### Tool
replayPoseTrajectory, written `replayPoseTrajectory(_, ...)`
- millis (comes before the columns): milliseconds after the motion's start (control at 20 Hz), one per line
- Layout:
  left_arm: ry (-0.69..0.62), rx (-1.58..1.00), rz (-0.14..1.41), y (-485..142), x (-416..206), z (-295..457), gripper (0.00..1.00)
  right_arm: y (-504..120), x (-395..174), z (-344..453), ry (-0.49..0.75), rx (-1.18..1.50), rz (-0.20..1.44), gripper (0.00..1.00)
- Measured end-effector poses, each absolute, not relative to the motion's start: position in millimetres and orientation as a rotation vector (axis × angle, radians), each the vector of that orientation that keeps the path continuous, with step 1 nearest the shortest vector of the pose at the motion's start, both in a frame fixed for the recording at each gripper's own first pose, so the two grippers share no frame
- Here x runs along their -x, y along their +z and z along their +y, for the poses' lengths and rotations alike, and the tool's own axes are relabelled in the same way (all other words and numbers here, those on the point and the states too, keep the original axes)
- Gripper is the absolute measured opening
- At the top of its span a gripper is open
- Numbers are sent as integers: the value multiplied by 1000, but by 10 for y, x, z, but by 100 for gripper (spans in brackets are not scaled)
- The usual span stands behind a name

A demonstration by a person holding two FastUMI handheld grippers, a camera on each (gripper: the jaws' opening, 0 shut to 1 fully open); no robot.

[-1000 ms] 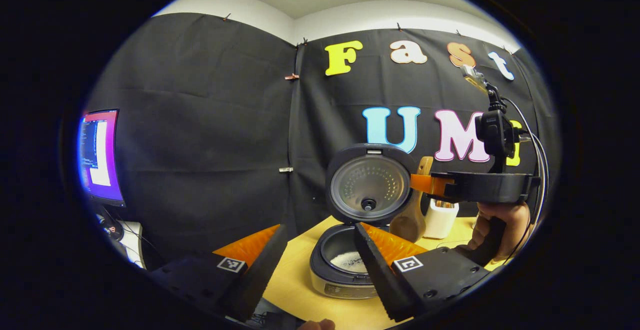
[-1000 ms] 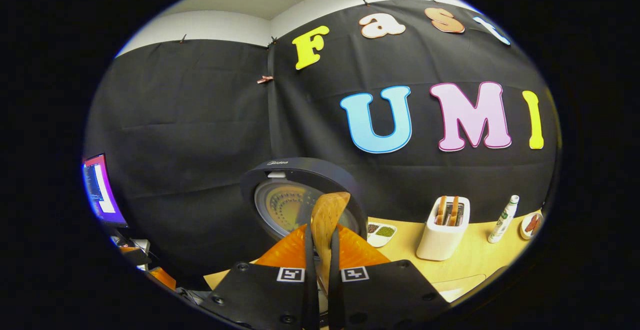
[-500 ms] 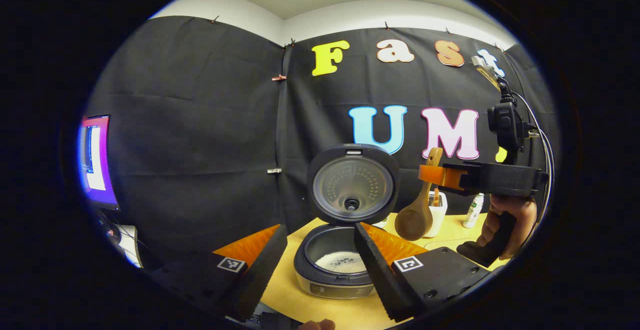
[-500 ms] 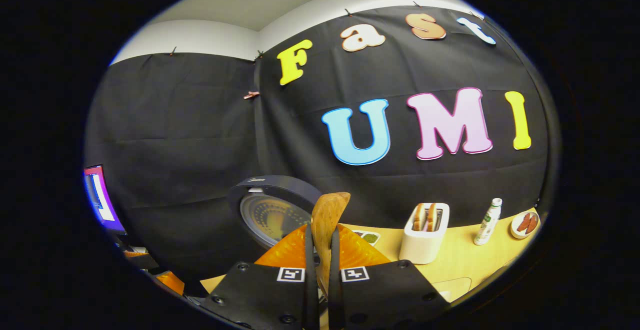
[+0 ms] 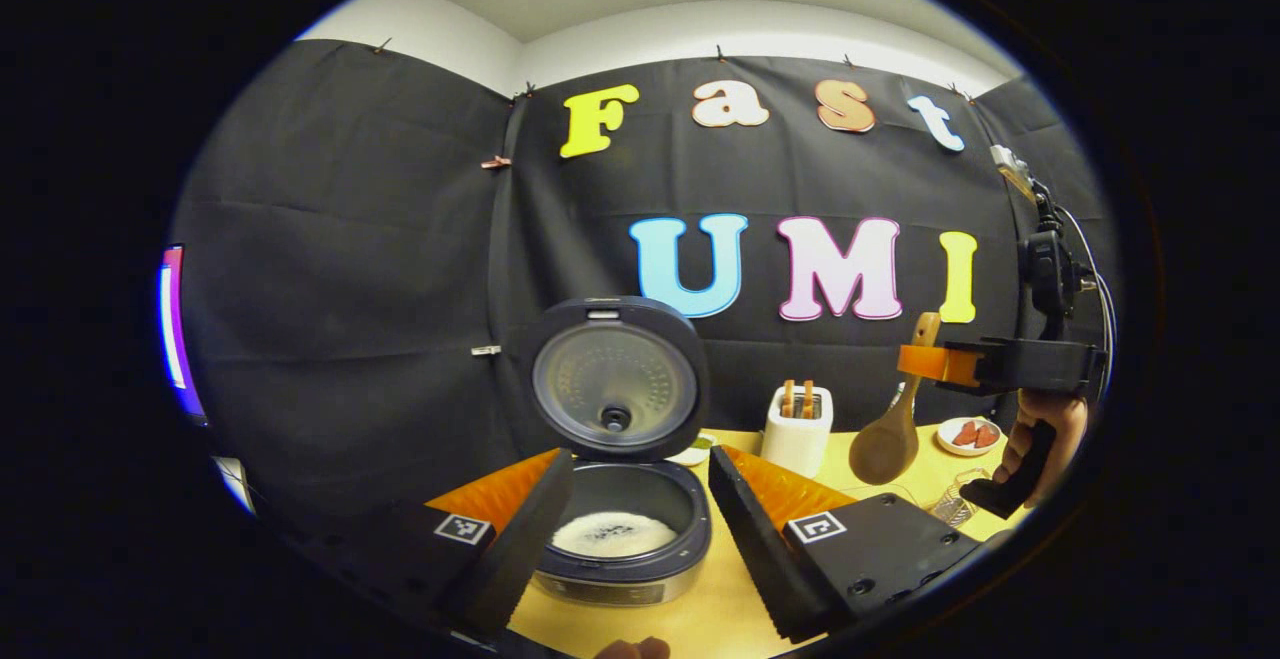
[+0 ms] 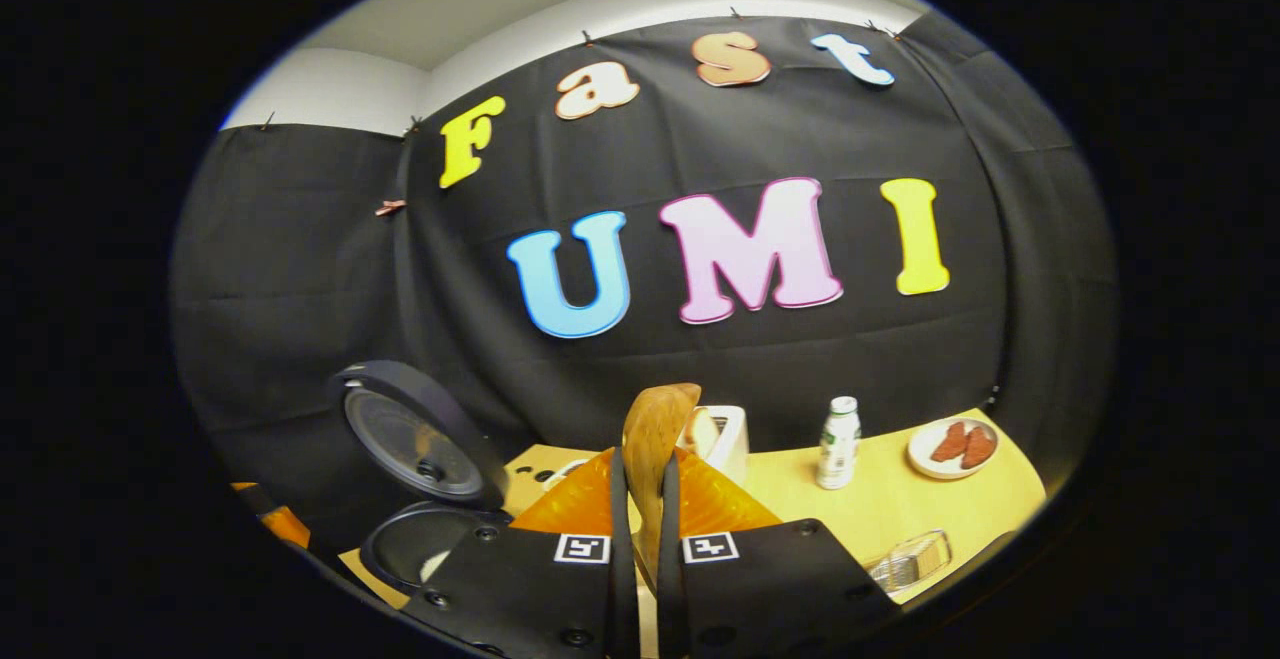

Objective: Close the left gripper, press the button to open the rice cooker; take a wooden spoon from the chopstick holder with the right hand, scoop a spoonful of rice and pour it into the rice cooker, then put the wooden spoon back into the chopstick holder.

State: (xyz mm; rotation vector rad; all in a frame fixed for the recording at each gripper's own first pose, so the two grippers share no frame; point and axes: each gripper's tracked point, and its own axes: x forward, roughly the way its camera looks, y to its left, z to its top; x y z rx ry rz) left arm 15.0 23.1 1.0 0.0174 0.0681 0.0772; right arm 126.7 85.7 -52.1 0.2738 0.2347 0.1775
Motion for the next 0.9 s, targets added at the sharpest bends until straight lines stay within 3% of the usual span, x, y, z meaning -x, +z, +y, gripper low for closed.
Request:
replayPoseTrajectory(450, -26, -30, 70, -16, -328, -455, 92, -989, -1178, -515, -26, -216, 298, 12)
replayPoseTrajectory(900, 7, -63, 100, -107, -365, -448, 90, -1563, -1260, -1121, -144, -175, 379, 12)
